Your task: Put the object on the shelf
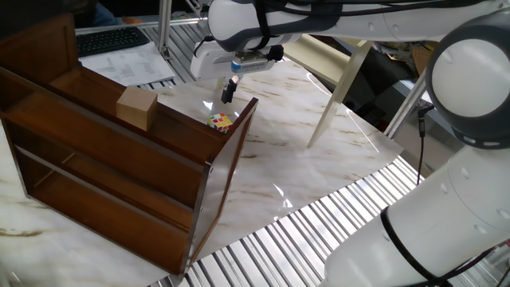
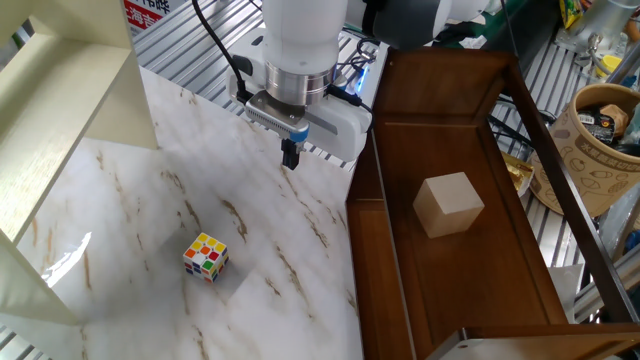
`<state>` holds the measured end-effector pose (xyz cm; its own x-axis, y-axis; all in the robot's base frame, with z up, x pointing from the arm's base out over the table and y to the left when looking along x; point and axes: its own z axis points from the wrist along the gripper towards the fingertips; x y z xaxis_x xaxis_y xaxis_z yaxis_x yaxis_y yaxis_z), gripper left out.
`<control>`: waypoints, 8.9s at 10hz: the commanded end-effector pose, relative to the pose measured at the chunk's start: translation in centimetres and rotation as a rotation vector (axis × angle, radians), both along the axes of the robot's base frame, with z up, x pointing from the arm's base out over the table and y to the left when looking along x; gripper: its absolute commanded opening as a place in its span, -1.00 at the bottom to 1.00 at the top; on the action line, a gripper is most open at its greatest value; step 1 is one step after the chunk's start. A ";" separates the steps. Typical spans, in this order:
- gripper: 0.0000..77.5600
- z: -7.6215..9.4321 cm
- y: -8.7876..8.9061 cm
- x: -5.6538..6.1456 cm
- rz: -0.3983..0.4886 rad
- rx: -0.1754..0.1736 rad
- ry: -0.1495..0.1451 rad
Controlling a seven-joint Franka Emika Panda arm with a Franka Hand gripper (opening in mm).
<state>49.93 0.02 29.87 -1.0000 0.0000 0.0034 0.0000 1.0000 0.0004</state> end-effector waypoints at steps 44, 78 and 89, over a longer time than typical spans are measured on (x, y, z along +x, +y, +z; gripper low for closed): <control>-1.00 -2.0 -5.0 10.6 -0.320 0.010 0.018; -1.00 -15.6 -7.3 12.3 -0.119 0.015 -0.042; 0.99 -15.7 -7.5 12.1 -0.092 0.011 -0.042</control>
